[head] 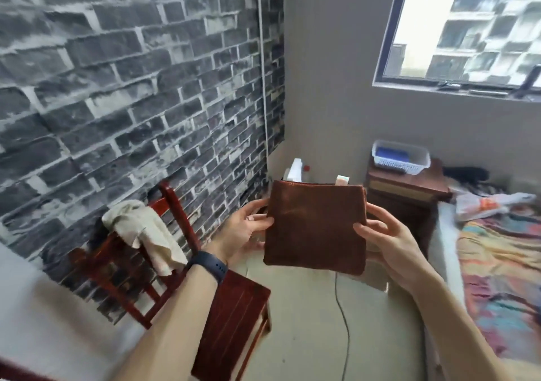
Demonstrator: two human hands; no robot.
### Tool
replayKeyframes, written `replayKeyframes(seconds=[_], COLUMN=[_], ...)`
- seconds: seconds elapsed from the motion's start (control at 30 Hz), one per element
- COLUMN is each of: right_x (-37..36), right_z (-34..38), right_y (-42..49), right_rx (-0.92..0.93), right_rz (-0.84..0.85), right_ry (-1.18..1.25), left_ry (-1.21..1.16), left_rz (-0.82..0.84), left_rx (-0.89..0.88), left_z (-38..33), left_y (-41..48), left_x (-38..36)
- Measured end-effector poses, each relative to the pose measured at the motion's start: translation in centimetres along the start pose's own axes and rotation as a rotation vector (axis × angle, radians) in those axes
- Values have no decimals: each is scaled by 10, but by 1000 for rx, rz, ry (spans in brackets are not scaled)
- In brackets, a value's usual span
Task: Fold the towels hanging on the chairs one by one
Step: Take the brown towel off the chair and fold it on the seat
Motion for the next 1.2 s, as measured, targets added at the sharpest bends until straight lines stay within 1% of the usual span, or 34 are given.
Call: replayKeyframes(seconds=[0.2, 0.4, 0.6, 0.8, 0.9, 1.0, 1.2], right_x=[64, 130, 201, 291, 346, 403, 501], right_z=[33, 49, 57, 56, 56, 58, 52], right_y=[75, 145, 201, 263, 300, 341, 412], right_rx=[52, 63, 53, 26, 12, -13, -116], right_rz=[-137, -285, -388, -448, -466, -459, -445], right_ry=[24, 41, 45, 62, 61, 80, 92], left_ry=[24, 12, 125, 170, 184, 165, 158], left_rz=[109, 262, 375, 411, 404, 381, 304], left_rx=[-2, 57, 89, 133, 139, 160, 264], left_z=[-32, -60, -71, -72, -70, -64, -36], left_y=[140, 273, 385, 500, 565, 632, 743], left_x=[-11, -29, -57, -100, -125, -150, -183])
Point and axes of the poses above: each hand's wrist, its own y-axis towards the middle knuckle, its own x-axis out of the back of the hand, z = x × y, the point moved 1 cm from there along y, towards the middle knuckle, and after that the axes turned 12 degrees about z, right-handed, at the moved point
